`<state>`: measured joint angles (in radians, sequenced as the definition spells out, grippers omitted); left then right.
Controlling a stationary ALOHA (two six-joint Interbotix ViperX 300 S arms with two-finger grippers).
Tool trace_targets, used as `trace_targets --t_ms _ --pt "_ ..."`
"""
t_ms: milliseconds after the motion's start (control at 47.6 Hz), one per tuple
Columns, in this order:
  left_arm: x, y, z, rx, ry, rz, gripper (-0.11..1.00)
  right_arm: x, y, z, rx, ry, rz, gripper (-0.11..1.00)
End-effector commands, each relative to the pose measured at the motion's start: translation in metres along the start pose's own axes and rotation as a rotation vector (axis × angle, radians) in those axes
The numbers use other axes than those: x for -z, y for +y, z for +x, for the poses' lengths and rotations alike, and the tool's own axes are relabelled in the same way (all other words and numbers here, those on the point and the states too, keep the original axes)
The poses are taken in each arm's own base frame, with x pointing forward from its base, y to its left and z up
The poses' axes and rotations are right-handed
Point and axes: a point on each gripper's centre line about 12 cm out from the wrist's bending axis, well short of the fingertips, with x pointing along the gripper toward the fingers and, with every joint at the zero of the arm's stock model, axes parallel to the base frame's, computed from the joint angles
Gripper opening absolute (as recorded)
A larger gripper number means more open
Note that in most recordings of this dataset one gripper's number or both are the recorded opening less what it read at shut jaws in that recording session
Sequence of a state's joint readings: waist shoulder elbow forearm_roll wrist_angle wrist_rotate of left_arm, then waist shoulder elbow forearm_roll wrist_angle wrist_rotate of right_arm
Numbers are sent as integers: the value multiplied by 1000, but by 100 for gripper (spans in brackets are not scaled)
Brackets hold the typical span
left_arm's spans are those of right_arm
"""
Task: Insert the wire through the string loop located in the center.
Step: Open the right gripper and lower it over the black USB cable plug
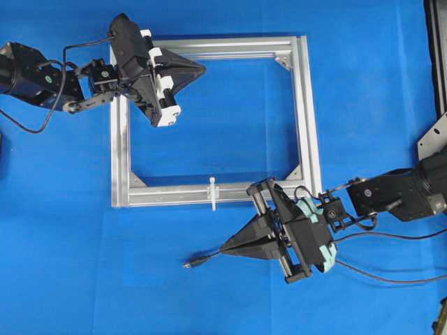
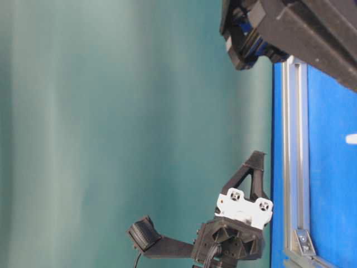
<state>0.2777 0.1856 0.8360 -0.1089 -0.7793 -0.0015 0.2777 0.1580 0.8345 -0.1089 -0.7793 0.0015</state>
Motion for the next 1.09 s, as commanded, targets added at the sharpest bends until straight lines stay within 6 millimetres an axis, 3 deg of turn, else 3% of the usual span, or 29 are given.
trace_targets --t_ms 0,126,462,588,841,988,1072 --pt "-32 -7 -7 30 -88 26 0 -24 0 0 1 -66 -15 0" --pt "-32 -5 -8 25 -90 25 0 -24 0 0 2 -34 -10 -5" --pt "-33 -4 -8 22 -90 25 0 -25 2 -1 -5 -20 26 -3" --pt "-33 -4 -8 22 -90 25 0 -24 3 0 -8 -9 44 12" --pt "-33 -4 -8 22 -90 25 0 -20 3 6 -4 40 59 81" --pt "-33 -3 -8 21 -90 24 0 -12 2 14 1 79 70 72" --pt "-33 -3 -8 21 -90 24 0 -3 2 19 9 105 89 72"
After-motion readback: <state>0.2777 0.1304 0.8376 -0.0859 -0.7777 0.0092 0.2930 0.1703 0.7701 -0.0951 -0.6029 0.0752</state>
